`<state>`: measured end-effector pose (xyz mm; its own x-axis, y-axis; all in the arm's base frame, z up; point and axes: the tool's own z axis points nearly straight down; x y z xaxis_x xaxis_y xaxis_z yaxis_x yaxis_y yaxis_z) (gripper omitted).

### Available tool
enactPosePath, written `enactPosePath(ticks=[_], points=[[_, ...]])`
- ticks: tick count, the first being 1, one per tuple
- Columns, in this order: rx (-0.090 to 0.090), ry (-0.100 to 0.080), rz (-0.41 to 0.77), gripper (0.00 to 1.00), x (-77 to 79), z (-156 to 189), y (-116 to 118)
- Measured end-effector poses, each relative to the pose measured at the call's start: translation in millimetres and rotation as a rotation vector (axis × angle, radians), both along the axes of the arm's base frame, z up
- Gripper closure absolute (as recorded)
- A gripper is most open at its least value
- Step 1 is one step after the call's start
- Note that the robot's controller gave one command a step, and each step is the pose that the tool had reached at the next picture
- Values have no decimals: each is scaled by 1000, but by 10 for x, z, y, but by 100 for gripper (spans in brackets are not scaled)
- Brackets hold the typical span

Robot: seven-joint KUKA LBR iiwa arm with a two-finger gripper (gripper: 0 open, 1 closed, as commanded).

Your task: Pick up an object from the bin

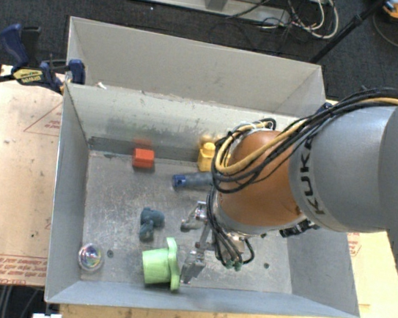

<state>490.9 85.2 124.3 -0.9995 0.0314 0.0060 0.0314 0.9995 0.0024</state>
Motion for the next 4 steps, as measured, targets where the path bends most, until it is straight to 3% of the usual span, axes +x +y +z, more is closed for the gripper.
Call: enactPosePath(ticks=[1, 2, 3, 4], points=[[0, -18, 11, 0, 9, -507, 201], [2, -12, 10, 100, -9, -492, 210], [2, -11, 10, 0, -9, -493, 209], [-4, -13, 87, 0, 319, -188, -288]])
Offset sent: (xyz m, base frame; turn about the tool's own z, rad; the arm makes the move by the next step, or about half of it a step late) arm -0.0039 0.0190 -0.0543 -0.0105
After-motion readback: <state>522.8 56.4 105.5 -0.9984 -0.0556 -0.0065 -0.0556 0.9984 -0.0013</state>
